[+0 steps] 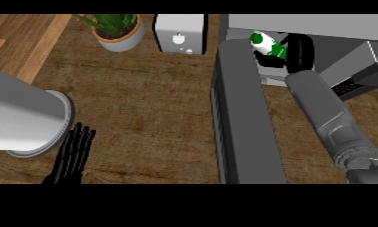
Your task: Pick up the milk, place it into the microwave and close the microwave
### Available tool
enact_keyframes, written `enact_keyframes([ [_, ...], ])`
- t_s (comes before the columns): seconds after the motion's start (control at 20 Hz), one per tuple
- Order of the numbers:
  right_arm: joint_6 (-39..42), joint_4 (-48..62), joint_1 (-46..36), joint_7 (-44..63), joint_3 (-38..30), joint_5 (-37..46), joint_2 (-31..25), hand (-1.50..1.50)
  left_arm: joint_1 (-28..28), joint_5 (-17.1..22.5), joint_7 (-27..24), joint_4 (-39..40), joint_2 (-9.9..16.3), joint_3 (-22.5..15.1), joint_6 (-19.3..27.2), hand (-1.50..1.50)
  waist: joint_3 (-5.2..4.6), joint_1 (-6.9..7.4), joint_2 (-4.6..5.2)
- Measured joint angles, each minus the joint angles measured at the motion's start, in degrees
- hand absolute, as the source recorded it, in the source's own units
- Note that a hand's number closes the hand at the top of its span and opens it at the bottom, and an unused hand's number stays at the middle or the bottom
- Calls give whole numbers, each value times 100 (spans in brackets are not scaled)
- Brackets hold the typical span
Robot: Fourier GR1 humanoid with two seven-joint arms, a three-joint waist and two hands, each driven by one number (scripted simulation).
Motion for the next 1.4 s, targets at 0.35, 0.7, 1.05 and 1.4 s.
enact_keyframes([
  [0.35, -178, 279, -141, 214, 201, 269, -24, -150, -135, -131, 101, 46, 41, -58, -8, -150, 4, 116, 44],
  [0.7, 447, 245, -94, -128, 105, 161, 75, -150, -121, -164, 82, 53, -23, -174, -40, -150, 12, 99, 35],
  [1.05, 1097, 91, 69, -691, -209, -179, 215, -150, -233, -169, 5, 149, -104, -235, -111, -150, 10, -26, -9],
  [1.4, 1661, 36, 408, -1221, -596, -579, 233, -150, -369, -305, 100, 144, -214, -366, -41, -150, 8, -142, -48],
])
